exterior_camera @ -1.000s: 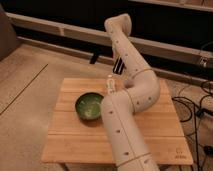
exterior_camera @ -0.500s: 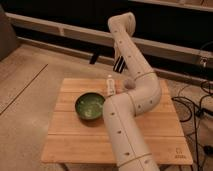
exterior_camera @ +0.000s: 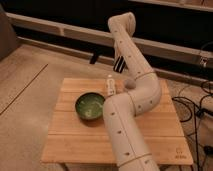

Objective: Place the eraser in the ceramic cup

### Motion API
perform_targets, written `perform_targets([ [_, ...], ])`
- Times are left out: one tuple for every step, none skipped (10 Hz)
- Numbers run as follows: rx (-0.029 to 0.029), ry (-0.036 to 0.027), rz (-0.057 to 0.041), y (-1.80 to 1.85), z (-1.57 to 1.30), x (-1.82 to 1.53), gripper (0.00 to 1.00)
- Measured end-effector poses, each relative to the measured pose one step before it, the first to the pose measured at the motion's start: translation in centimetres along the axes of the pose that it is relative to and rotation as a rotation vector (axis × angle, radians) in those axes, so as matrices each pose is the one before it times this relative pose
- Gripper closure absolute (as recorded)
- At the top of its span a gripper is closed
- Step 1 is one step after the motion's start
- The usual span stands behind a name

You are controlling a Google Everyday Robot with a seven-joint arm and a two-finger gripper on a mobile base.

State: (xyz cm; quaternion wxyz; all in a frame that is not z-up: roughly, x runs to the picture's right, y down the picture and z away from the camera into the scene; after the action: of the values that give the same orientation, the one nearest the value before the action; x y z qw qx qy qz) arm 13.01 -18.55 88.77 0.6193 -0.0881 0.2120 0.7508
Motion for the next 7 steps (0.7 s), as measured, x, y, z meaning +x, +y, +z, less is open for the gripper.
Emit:
perform_targets([
  [0.00117, 0.00091, -0.0001, -0.017, 0.057, 0.018, 1.0],
  [0.00401, 0.00112, 0.00116, -0.104, 0.151, -0.004, 1.0],
  [0.00688, -0.00018, 0.00686, -0.308, 0.154, -0.116, 1.0],
  [0.01706, -0.00118, 0.02278, -0.91, 0.369, -0.35, 1.0],
  [0.01483, -0.00058, 0.02398, -0.881, 0.34, -0.304, 1.0],
  [0.02398, -0.00417, 0.04082, -1.523, 0.401, -0.507, 1.0],
  [0.01499, -0.0089, 0.03403, -1.075, 0.098, -0.461, 1.0],
])
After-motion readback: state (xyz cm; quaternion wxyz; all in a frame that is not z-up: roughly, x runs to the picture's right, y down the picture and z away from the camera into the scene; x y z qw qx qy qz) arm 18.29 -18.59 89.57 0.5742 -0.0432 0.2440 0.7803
